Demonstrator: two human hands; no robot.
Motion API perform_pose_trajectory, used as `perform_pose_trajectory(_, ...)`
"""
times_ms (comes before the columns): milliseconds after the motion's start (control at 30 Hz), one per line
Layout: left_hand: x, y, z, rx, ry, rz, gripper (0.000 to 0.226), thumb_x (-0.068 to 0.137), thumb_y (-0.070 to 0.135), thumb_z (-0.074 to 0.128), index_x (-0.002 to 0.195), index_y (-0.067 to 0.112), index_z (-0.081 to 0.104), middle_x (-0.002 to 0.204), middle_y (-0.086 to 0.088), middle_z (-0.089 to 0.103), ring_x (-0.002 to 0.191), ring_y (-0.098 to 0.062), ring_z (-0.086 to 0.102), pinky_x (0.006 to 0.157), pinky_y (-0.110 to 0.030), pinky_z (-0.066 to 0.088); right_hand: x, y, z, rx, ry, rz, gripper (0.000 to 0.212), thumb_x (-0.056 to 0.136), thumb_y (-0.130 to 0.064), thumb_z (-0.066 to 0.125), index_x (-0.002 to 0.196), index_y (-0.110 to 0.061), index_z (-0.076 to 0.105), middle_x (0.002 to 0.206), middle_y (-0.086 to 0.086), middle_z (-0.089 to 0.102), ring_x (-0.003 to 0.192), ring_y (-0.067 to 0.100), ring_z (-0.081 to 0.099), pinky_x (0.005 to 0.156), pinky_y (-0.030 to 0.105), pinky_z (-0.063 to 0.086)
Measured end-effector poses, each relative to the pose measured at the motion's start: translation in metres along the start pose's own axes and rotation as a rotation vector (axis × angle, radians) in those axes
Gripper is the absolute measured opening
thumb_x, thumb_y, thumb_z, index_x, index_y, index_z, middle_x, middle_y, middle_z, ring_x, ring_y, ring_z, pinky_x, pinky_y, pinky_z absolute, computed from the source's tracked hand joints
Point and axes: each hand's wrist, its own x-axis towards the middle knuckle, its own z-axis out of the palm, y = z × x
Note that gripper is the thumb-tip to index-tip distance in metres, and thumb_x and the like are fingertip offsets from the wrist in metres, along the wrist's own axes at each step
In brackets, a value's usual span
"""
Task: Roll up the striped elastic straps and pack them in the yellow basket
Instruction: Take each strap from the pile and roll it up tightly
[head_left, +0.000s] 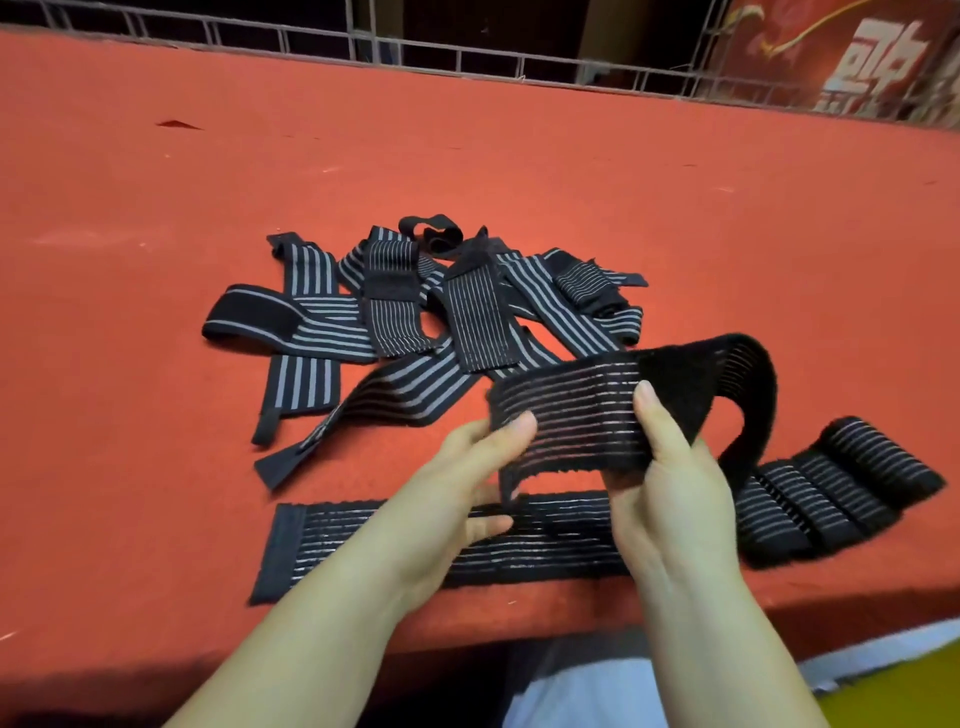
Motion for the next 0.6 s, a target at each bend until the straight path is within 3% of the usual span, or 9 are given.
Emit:
perform_pose_trajectory(67,-0.001,-0.007,-0.004,0.113,0.038,0.052,0.052,0.064,0.05,0.072,0.111,0.039,0.053,0.104,0.028,0.065,0.097,0.002,0.064,0.087,-0.03,0.048,-0.001,0.004,-0.001,-0.011,0.003,0.02,0.016,0.09,-0.01,0.058,0.103,-0.006,0.066,0.096,0.008,0.073,0.088,0.018,0.07,0.077,0.029,0.057)
perform_pose_trajectory(100,0.0,-0.01,-0.006,0.145,0.093,0.058,0.047,0.072,0.041,0.073,0.114,0.038,0.051,0.106,0.024,0.065,0.097,0.001,0.064,0.087,-0.03,0.05,-0.001,0.008,-0.002,-0.019,0.015,0.026,0.016,0.09,-0.01,0.058,0.104,-0.006,0.066,0.097,0.008,0.073,0.088,0.019,0.07,0.078,0.03,0.057)
perform_pose_trajectory(167,0.006,-0.016,-0.013,0.131,0.192,0.031,0.034,0.088,0.018,0.063,0.118,0.028,0.052,0.108,0.009,0.067,0.092,-0.007,0.066,0.077,-0.024,0.052,-0.001,0.015,-0.002,-0.03,0.037,0.033,0.017,0.09,-0.01,0.059,0.105,-0.005,0.066,0.097,0.008,0.073,0.087,0.019,0.07,0.078,0.031,0.057)
perform_pose_trajectory(233,0.01,-0.02,-0.019,0.131,0.235,0.005,0.028,0.092,0.008,0.053,0.118,0.017,0.055,0.097,0.001,0.067,0.078,-0.008,0.063,0.065,-0.017,0.05,-0.002,0.022,-0.001,-0.034,0.058,0.048,0.015,0.09,-0.011,0.059,0.102,-0.007,0.067,0.092,0.006,0.074,0.083,0.018,0.07,0.073,0.029,0.058)
perform_pose_trajectory(300,0.011,-0.024,-0.023,0.146,0.25,-0.002,0.025,0.092,0.008,0.052,0.115,0.016,0.058,0.091,0.002,0.067,0.077,-0.007,0.061,0.067,-0.017,0.049,-0.004,0.026,0.0,-0.021,0.063,0.091,0.014,0.091,-0.012,0.059,0.101,-0.008,0.067,0.09,0.005,0.074,0.082,0.017,0.071,0.072,0.03,0.058)
perform_pose_trajectory(400,0.012,-0.03,-0.028,0.079,0.274,-0.032,0.022,0.089,0.018,0.058,0.111,0.02,0.061,0.1,0.002,0.069,0.093,-0.011,0.063,0.082,-0.025,0.048,-0.006,0.027,0.004,0.09,0.06,0.214,0.017,0.091,-0.014,0.058,0.102,-0.004,0.066,0.093,0.008,0.074,0.084,0.019,0.071,0.075,0.034,0.059)
perform_pose_trajectory(500,0.013,-0.032,-0.03,-0.111,0.202,-0.101,0.025,0.087,0.021,0.06,0.111,0.015,0.062,0.101,-0.001,0.071,0.095,-0.016,0.064,0.081,-0.029,0.048,-0.006,0.027,0.011,0.159,0.06,0.322,0.033,0.082,-0.018,0.064,0.109,0.0,0.065,0.103,0.012,0.072,0.091,0.021,0.07,0.081,0.038,0.057)
perform_pose_trajectory(600,0.017,-0.034,-0.032,-0.161,0.219,-0.095,0.024,0.088,0.015,0.06,0.111,0.013,0.058,0.091,-0.001,0.071,0.083,-0.013,0.066,0.076,-0.027,0.051,-0.006,0.025,0.016,0.19,0.048,0.393,0.034,0.082,-0.02,0.063,0.111,-0.002,0.064,0.099,0.01,0.072,0.08,0.018,0.071,0.065,0.032,0.059)
